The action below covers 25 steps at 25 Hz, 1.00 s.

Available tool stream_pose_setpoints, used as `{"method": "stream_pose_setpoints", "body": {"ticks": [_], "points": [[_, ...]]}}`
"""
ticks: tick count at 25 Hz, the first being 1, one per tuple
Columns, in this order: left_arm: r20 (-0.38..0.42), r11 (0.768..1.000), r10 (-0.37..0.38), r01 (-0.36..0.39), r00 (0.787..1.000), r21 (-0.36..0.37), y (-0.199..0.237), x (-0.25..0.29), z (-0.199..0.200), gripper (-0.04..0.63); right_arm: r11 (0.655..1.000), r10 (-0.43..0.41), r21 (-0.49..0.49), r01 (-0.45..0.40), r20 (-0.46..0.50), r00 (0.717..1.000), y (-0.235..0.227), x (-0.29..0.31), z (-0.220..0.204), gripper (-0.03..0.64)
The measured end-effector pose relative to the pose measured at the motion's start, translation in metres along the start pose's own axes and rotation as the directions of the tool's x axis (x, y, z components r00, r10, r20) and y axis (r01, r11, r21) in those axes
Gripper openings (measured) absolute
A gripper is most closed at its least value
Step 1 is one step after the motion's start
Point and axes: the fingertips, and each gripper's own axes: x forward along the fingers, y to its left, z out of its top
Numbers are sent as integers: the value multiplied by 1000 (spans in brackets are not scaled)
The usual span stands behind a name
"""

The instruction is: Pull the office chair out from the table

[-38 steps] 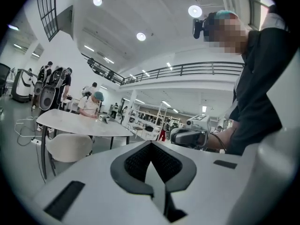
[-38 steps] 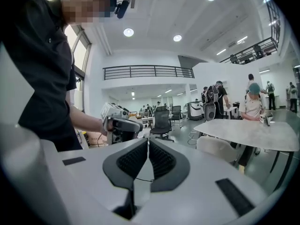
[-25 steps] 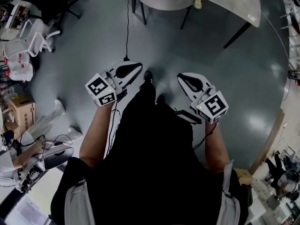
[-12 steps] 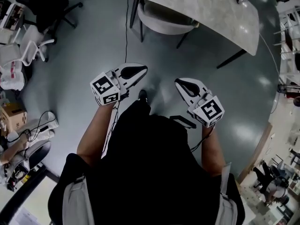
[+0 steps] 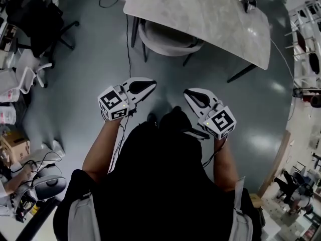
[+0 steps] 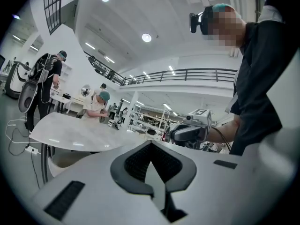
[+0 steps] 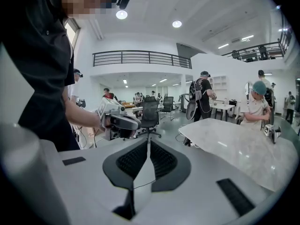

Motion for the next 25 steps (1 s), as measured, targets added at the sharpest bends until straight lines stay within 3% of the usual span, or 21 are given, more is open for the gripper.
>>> {"method": "stream_pose_setpoints", "body": {"ticks": [6, 13, 18, 22, 25], "points": [[-47, 1000, 27, -28, 999, -6, 37, 41, -4, 8, 999, 41, 20, -41, -15, 999, -62, 13, -12, 21], [-77, 990, 126, -130, 989, -45, 105, 99, 4, 8, 988, 152, 31, -151, -21, 988, -151, 41, -20, 21], [-134, 987, 157, -161, 978, -20, 144, 137, 14, 8, 981, 193, 26, -193, -22, 981, -205, 58, -15, 21], [-245, 984, 177, -171, 953, 44, 171, 160, 2, 8, 967, 250, 59, -249, -11, 968, -237, 67, -18, 23], [-278, 984, 180, -168, 944, 65, 186, 168, 0, 8, 958, 277, 73, -276, -1, 961, -256, 77, -27, 28]]}}
